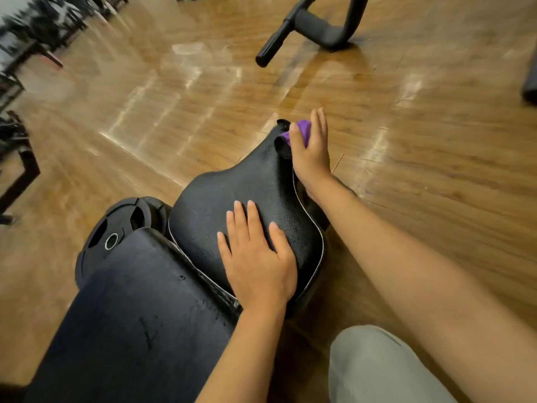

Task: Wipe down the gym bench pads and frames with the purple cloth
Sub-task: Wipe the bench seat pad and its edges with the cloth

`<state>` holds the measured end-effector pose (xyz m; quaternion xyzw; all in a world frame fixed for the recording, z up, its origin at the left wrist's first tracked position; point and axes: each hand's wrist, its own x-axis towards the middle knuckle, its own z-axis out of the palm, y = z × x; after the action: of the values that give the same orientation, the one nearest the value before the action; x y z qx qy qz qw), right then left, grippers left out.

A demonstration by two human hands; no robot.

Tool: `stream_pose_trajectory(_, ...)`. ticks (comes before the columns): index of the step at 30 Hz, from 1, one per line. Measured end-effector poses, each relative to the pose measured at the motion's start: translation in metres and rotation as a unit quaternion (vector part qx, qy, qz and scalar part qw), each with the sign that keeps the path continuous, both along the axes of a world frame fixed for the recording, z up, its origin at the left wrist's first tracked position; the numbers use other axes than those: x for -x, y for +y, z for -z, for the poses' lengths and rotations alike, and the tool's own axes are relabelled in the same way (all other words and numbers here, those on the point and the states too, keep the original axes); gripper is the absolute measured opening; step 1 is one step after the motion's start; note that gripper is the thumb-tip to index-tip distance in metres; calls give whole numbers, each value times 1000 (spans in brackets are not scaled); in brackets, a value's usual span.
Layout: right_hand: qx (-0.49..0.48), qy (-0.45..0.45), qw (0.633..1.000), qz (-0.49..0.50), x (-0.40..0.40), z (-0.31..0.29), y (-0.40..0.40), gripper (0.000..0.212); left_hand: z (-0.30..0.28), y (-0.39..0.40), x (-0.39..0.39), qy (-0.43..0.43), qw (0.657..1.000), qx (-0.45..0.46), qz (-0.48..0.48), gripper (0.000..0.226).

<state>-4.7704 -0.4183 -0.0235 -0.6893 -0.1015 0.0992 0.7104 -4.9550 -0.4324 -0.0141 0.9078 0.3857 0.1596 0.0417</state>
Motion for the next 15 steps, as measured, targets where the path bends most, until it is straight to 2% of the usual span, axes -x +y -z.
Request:
stream_pose_trajectory(3, -83, 72, 989, -103, 33, 7, -26, 71, 0, 0, 0, 1, 1000, 6, -1, 66)
stream_pose_trajectory(5, -94, 108, 964, -223, 53, 14, -52, 73, 0, 0, 1, 3, 1000, 8, 2, 64)
stream_pose_trajectory(7, -76, 125, 945, -294, 66, 17, -82, 69, 1, 0, 1, 6, 1000, 12, 3, 62)
stream_pose_trajectory(10, -46, 123, 947, -294, 90, 25, -117, 65, 0, 0, 1, 2, 1000, 17, 2, 61)
stream_pose_trajectory(15, -19, 73, 972, -221, 119, 32, -122, 65, 2, 1, 1, -5, 1000, 10, 0, 61)
